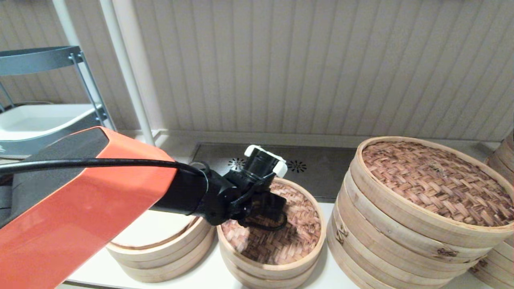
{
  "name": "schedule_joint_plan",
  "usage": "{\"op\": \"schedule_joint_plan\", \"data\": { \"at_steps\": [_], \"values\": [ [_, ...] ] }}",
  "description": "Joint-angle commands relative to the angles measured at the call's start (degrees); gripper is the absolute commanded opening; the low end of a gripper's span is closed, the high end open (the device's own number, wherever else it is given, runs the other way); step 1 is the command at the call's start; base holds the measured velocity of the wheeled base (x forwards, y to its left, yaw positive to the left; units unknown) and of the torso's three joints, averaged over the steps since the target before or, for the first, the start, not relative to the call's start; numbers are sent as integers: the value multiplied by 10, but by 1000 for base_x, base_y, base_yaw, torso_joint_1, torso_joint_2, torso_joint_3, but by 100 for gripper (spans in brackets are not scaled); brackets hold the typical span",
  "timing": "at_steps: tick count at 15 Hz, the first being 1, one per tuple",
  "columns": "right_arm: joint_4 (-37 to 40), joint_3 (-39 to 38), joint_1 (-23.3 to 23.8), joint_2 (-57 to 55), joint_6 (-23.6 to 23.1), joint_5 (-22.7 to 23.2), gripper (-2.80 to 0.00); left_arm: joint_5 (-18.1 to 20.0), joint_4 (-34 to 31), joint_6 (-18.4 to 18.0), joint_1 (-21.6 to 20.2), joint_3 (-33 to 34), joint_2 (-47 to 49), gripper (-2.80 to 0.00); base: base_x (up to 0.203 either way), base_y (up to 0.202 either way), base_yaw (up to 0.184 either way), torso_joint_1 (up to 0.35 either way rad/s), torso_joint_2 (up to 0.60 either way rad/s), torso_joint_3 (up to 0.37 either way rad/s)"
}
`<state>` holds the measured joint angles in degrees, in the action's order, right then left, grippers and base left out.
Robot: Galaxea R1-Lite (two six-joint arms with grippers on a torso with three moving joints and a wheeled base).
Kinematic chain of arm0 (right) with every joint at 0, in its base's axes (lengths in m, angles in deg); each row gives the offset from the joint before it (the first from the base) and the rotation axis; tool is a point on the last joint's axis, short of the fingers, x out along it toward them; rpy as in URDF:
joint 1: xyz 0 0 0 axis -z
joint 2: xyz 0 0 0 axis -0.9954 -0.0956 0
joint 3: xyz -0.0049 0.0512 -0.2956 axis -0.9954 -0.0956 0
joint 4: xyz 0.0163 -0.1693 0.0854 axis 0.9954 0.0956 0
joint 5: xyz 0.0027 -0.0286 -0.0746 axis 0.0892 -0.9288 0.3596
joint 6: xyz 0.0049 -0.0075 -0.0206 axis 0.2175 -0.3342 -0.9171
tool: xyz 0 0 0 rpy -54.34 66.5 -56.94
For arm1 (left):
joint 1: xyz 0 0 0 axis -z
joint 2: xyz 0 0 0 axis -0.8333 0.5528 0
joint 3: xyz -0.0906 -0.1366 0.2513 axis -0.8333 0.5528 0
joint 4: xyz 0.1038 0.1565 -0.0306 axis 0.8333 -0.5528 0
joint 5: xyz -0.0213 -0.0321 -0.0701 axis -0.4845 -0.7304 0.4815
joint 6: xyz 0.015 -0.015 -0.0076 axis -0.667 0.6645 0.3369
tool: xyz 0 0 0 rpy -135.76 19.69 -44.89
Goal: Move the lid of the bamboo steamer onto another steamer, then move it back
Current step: Pick up the steamer
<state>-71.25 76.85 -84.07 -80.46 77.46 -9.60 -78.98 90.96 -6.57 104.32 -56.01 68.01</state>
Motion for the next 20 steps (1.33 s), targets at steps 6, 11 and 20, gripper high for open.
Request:
{"op": "schedule_joint_plan", "data": {
  "at_steps": [6,11,20],
  "values": [
    [0,0,0,0,-1,0,-280,4,14,-4,0,23,-5,-280,0,0,0,0,0,0],
    [0,-1,0,0,-1,0,-280,3,24,-6,0,22,-4,0,0,0,0,0,0,0],
    [0,0,0,0,-1,0,-280,3,40,-12,4,57,-21,0,0,0,0,0,0,0]
  ]
}}
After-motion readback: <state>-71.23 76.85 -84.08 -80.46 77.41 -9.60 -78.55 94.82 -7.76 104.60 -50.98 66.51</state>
